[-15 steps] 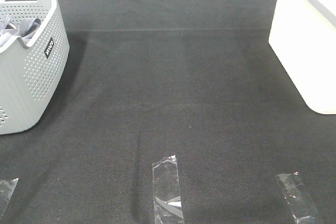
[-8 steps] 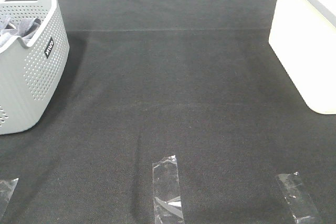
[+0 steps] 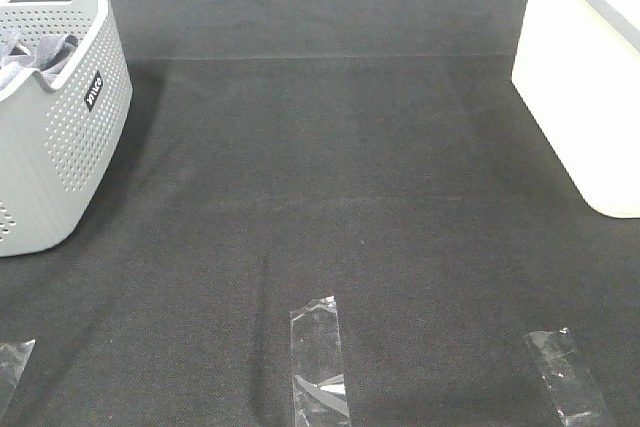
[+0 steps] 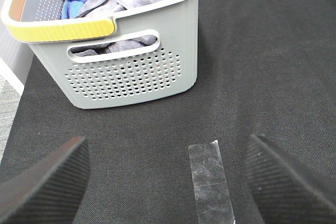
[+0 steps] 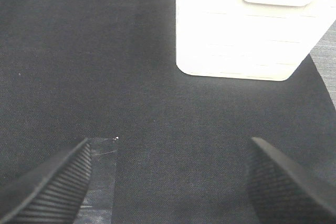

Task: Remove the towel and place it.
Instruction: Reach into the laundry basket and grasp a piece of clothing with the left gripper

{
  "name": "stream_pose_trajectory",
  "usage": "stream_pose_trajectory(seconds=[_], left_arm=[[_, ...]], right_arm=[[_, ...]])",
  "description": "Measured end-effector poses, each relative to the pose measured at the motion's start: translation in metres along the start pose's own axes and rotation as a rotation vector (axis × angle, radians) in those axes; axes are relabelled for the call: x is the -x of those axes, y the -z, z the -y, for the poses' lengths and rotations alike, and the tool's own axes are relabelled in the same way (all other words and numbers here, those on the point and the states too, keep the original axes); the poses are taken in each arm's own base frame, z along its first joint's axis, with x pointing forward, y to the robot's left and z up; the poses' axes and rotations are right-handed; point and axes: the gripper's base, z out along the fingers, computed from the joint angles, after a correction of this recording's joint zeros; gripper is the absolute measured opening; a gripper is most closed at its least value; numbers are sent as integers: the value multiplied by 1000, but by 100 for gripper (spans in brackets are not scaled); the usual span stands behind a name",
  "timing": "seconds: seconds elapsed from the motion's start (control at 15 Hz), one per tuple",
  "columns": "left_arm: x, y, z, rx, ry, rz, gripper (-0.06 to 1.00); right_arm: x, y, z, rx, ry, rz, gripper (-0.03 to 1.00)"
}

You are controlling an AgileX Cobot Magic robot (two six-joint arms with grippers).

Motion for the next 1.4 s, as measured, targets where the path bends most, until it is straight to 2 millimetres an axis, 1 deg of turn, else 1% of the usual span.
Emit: stream_pose_trajectory(seconds=[0.13, 0.2, 0.27, 0.33, 0.47, 0.6, 0.73, 0.8, 0.87, 1.07, 1.2, 1.27, 1.33, 1.4], left_arm=[[4, 1, -1, 12, -6, 28, 77], [13, 1, -3, 31, -16, 63, 77], [22, -4, -6, 58, -35, 90, 75], [32, -11, -9, 84, -57, 105, 74], [54, -36, -13, 108, -72, 119, 71], [78, -68, -17, 121, -83, 77, 71], [105, -104, -22, 132, -72, -13, 71], [125, -132, -25, 141, -56, -79, 71], [141, -154, -28, 147, -29, -118, 71], [181, -212, -33, 166, 31, -221, 71], [208, -247, -37, 174, 37, -231, 71], [219, -263, -38, 182, 35, -242, 71], [219, -263, -38, 182, 35, -242, 71], [227, -280, -40, 192, 30, -256, 71]], right_arm=[[0, 0, 0, -1, 0, 0, 75], [0, 0, 0, 1, 0, 0, 75], [0, 0, 0, 5, -2, 1, 75], [0, 0, -1, 9, -4, 1, 75], [0, 0, -2, 26, -11, 3, 75], [0, 0, -2, 27, -12, 3, 75], [0, 0, -2, 27, -12, 3, 75], [0, 0, -2, 27, -12, 3, 75], [0, 0, -2, 27, -12, 3, 75], [0, 0, -2, 27, -12, 3, 75], [0, 0, -2, 27, -12, 3, 75], [0, 0, -2, 27, -12, 3, 75], [0, 0, -2, 27, -12, 3, 75], [0, 0, -2, 27, -12, 3, 75]])
